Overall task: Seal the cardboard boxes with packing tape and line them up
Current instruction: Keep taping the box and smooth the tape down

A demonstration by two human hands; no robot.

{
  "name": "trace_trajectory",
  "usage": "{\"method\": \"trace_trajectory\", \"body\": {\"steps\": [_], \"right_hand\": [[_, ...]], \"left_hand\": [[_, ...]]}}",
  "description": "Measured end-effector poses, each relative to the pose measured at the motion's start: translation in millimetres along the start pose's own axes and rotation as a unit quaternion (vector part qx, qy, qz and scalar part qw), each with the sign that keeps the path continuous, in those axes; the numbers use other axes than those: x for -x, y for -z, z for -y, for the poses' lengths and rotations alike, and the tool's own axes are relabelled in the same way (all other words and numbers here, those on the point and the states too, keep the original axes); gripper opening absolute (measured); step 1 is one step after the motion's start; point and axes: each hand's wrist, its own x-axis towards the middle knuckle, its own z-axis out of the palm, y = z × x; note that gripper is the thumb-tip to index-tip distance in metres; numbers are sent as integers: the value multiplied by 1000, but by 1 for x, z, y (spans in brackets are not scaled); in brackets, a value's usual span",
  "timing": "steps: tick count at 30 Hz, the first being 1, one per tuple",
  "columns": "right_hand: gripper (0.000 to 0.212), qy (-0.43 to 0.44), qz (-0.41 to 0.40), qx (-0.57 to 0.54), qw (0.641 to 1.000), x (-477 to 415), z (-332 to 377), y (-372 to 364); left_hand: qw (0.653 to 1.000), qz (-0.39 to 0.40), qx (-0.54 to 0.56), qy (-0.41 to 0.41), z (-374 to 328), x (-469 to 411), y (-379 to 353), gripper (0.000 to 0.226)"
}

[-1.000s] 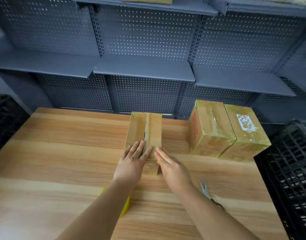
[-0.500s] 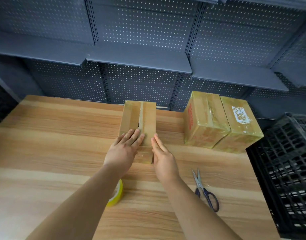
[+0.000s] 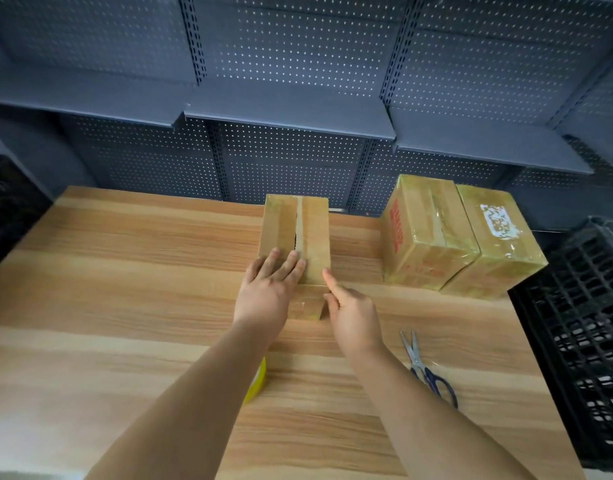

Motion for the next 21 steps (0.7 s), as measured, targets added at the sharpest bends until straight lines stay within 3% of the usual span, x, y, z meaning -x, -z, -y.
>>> {"method": "trace_trajectory", "body": {"steps": [4, 7, 11, 13, 17, 21], "right_hand": [[47, 9, 6, -23, 1000, -7, 4, 10], [41, 68, -35, 27, 997, -6, 4, 2], [51, 74, -2, 17, 997, -7, -2, 1], [52, 74, -11, 7, 997, -9, -1, 6], [58, 0, 68, -29, 997, -13, 1, 14], [62, 32, 52, 11, 998, -13, -6, 7]], "left_hand": [[1000, -1, 21, -7, 3, 2, 2, 62], [1000, -5, 18, -10, 4, 0, -3, 57], [1000, -4, 9, -4, 3, 0, -6, 70], [1000, -9, 17, -3, 3, 1, -4, 68], [1000, -21, 20, 8, -1, -1, -3, 57], [999, -30, 13, 5, 2, -2, -11, 64]]}}
